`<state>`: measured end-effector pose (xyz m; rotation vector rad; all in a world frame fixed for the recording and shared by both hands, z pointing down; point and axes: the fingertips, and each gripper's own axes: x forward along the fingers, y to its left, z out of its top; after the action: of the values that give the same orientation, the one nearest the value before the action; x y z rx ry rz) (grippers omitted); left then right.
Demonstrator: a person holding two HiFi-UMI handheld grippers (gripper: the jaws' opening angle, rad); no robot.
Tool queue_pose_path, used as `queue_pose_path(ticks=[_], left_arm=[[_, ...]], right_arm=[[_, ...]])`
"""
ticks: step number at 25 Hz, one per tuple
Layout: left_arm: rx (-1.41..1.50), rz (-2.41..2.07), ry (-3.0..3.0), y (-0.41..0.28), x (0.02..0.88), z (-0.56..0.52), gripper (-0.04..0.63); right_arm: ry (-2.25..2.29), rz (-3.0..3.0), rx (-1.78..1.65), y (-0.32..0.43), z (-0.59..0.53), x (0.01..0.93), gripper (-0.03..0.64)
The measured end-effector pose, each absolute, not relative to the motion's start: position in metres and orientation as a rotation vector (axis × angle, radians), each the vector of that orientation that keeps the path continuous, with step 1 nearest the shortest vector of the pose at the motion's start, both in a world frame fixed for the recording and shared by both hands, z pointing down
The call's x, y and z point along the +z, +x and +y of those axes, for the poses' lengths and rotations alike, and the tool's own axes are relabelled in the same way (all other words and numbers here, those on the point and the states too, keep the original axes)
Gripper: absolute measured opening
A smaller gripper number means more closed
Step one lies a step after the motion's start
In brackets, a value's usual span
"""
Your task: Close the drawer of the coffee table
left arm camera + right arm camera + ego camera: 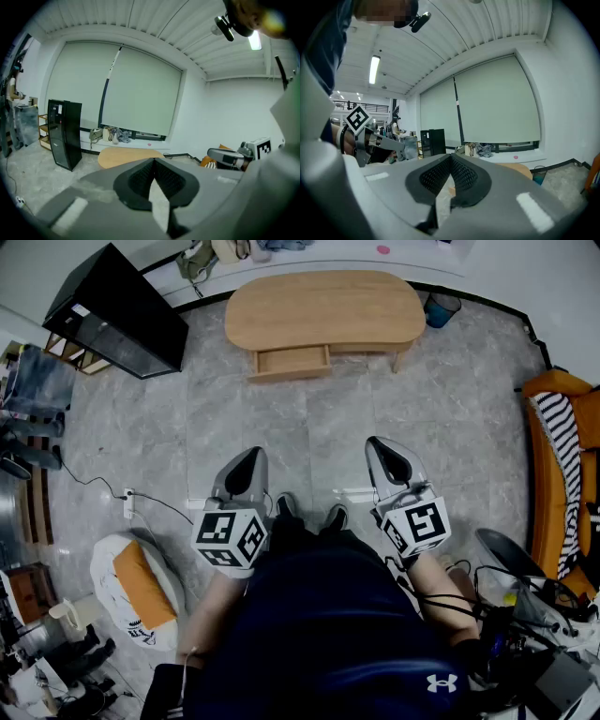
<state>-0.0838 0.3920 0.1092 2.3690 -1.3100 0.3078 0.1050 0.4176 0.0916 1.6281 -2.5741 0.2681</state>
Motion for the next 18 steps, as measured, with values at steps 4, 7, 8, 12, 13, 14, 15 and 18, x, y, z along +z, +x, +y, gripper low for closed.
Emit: queue_pose_path(ticks=[4,7,8,12,13,14,15,18], left_arm=[[0.305,-1.303,2.376,-0.104,0.113,0.376,0.002],[0.309,-1.308,2.419,-0.125,0.109,0.354,0.002],[0.311,-1.31,2.428,-0.134,0.109,0.344,0.002],[0.316,-1.319,2.43,-0.175,0.116,0.309,0.002],[0.322,-1.328,2.432,-0.185,0.118,0.301,0.002],[0.327,-1.334,2.436,-0.194,0.12,0.293,0.002],[0.33,-1.336,2.44,-0.204,0.123,0.285,0.002],[0.324,-1.314,2.459,-0.226,0.128,0.266,0.002]], right_arm=[[1.654,-2.561,0.299,0.087,0.407,0.097,0.0],[1.692,-2.533,0.371,0.071,0.391,0.103,0.002],[1.702,-2.511,0.394,0.067,0.382,0.106,0.008],[1.757,-2.429,0.449,0.052,0.352,0.114,0.008],[1.768,-2.413,0.447,0.048,0.346,0.114,0.008],[1.778,-2.396,0.442,0.044,0.34,0.114,0.008],[1.788,-2.378,0.435,0.04,0.335,0.114,0.008],[1.815,-2.332,0.412,0.028,0.323,0.11,0.008]])
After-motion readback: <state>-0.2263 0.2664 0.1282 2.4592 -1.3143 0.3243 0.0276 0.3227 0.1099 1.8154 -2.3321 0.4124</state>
